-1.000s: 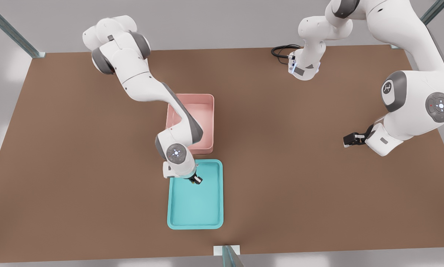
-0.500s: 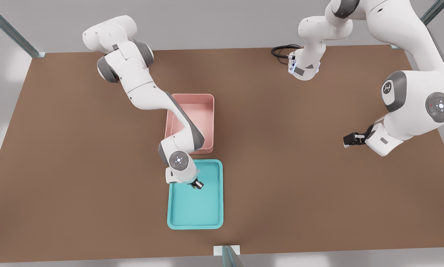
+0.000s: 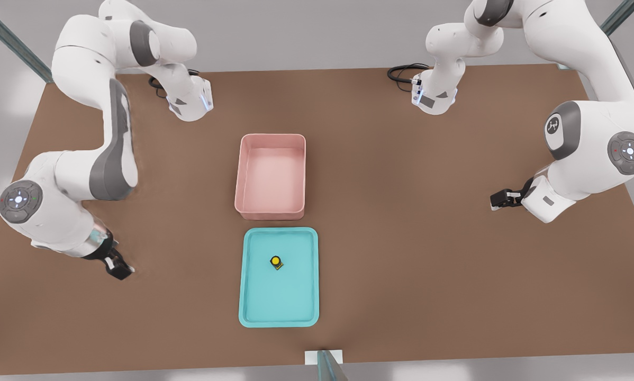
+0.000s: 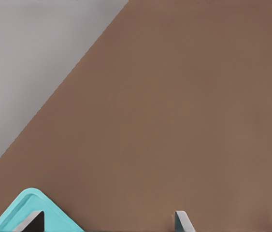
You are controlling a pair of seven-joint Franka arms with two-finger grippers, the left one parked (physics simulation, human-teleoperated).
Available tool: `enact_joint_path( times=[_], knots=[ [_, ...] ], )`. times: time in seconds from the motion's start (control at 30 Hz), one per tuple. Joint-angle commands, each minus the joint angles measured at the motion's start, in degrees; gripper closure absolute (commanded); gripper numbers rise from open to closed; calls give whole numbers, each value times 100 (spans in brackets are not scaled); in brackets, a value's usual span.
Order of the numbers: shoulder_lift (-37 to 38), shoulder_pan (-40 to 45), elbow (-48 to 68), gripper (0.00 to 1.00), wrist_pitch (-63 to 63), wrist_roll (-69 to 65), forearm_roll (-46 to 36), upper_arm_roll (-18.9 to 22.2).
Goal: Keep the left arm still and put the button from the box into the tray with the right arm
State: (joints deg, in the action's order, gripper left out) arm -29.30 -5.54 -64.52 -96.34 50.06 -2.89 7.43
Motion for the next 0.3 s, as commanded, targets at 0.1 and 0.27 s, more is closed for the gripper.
enact_joint_path(
  times=[0.1,0.27],
  knots=[
    [1647,168,-2838,0,-148,-5349,-177,84],
    [1629,141,-2829,0,-139,-5349,-177,75]
  ],
)
